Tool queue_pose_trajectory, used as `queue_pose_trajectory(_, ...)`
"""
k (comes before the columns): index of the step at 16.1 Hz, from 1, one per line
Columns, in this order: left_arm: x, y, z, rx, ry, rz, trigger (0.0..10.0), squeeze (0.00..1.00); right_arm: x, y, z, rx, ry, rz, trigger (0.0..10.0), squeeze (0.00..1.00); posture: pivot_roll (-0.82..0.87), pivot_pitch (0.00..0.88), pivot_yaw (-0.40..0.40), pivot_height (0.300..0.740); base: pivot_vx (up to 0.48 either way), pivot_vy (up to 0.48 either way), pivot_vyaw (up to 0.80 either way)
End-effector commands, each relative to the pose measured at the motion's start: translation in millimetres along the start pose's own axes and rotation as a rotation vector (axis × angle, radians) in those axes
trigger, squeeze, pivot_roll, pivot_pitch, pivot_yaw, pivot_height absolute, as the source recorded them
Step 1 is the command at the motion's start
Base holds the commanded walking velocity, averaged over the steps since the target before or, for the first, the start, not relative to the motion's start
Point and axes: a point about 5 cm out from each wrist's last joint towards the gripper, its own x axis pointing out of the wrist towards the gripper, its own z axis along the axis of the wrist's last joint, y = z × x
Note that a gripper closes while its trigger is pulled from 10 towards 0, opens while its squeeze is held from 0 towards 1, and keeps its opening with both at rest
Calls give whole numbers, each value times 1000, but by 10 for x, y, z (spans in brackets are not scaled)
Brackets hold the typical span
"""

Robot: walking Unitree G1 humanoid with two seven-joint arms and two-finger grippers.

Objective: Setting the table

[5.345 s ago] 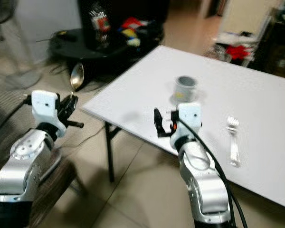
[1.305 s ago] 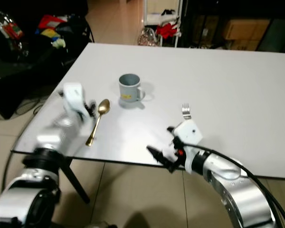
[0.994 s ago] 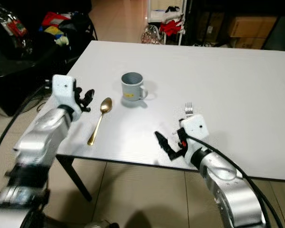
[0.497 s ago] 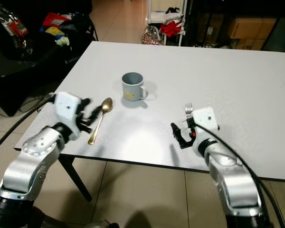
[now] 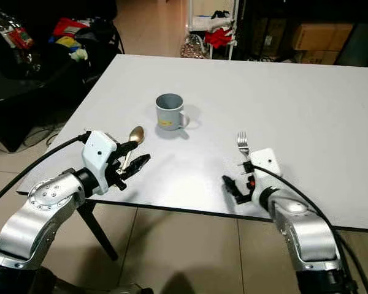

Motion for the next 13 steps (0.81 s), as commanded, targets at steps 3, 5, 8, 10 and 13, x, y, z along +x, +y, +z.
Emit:
queue_pose_trajectory(3,-12,6,33,10,0,-16,10000,0,-34,55,7,18,-1,34,10000,0,24,0,51,740,0,0,0)
queue_pose_trajectory(5,-12,5,33,12,2,-22,10000,0,-41,52,11,20,-5,26,10000,0,23,0,53,740,0,0,0)
queue_pose_trajectory(8,-18,-9,22,10,11,-42,10000,0,-62,42,26,19,-15,9,10000,0,23,0,53,740,0,0,0)
queue_pose_trajectory(10,-31,-33,11,7,19,-68,10000,0,-70,35,28,24,-16,-2,10000,0,22,0,54,740,0,0,0)
queue_pose_trajectory(13,-44,-78,5,1,28,-117,10000,0,-69,34,-11,33,3,-13,10000,0,21,0,56,740,0,0,0)
